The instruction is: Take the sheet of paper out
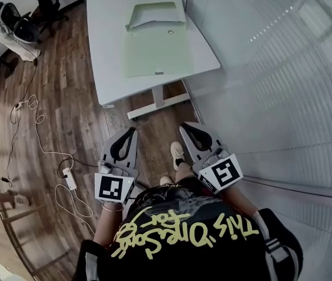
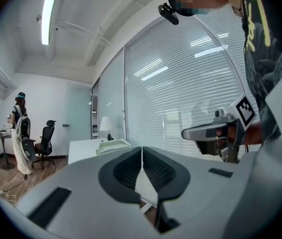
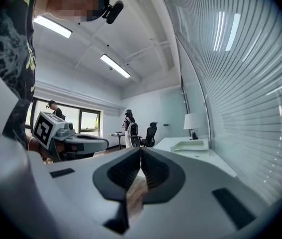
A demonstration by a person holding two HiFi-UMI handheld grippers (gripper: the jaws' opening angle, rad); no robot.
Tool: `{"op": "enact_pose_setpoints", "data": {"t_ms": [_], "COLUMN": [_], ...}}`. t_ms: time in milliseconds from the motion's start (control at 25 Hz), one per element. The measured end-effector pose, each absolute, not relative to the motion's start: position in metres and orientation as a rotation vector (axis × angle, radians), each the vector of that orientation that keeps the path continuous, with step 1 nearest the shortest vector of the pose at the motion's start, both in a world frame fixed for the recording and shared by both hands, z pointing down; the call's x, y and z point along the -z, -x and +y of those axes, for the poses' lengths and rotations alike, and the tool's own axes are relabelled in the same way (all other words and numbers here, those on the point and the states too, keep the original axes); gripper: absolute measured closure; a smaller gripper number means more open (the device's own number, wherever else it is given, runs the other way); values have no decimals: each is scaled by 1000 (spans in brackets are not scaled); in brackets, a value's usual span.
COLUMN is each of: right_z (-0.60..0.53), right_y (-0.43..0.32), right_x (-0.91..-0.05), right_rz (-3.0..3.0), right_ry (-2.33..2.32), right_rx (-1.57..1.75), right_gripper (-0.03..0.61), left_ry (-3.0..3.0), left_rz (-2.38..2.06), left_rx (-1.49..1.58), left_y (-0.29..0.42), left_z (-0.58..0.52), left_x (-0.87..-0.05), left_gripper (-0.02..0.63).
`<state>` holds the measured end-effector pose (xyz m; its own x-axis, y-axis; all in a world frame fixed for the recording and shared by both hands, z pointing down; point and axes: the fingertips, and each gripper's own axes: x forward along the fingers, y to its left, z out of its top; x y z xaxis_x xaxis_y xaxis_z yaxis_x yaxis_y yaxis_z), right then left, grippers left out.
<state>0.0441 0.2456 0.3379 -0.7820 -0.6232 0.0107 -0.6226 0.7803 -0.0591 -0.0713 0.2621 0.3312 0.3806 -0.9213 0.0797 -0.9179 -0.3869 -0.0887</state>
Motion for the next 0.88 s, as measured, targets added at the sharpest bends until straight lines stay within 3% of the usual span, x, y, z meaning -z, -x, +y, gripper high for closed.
{"op": "enact_pose_setpoints", "data": {"t_ms": [880], "right_z": [99], "right_y": [-47], "right_x": [-313], "right_rz": [2959], "right_ry": [911], "right_rx": [41], "right_gripper": [569], "left_ry": [2513], "left_rz": [1783], "left_rx": [178], "left_y": [64], "left_z": [126], "left_x": [-305], "left_gripper": [601]}}
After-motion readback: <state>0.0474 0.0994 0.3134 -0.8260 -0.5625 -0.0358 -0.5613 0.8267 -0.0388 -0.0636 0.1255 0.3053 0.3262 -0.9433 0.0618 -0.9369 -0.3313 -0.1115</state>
